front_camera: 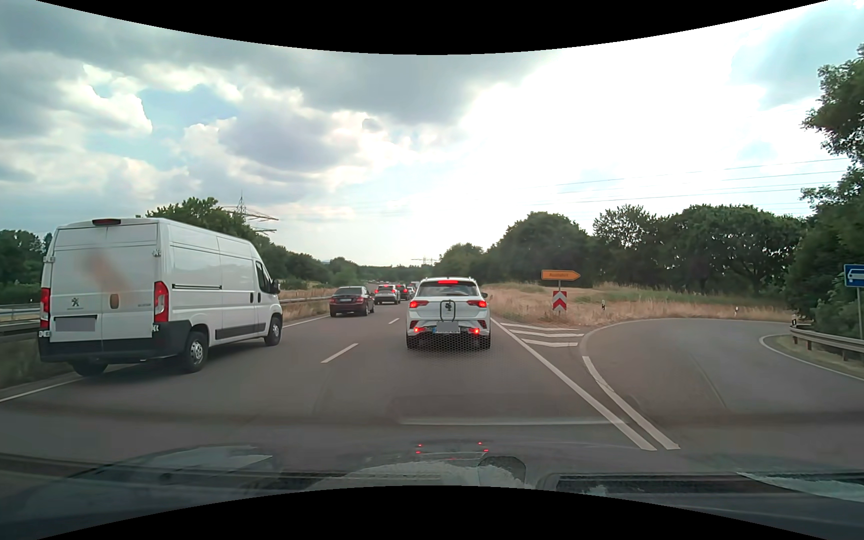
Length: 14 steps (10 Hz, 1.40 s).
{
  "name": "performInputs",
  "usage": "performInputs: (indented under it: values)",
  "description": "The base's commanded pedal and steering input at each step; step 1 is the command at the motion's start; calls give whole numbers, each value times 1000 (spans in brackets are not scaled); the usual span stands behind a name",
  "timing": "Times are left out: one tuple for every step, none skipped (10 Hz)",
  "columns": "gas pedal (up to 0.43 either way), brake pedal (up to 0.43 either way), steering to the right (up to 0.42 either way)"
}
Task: Follow the waypoints while adhering to traffic rules and regulations
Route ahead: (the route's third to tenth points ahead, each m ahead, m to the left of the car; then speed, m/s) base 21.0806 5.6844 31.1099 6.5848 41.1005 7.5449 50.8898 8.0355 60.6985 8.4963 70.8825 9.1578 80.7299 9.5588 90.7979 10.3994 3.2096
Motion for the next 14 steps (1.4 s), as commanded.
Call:
performInputs:
  values:
    - [0, 134, -5]
    - [0, 134, -5]
    - [0, 140, -6]
    - [0, 140, -6]
    - [0, 146, -6]
    - [0, 146, -6]
    - [0, 152, -6]
    - [0, 152, -6]
    - [0, 152, -7]
    - [0, 152, -7]
    - [0, 152, -6]
    - [0, 152, -2]
    - [0, 146, 6]
    - [0, 104, 12]
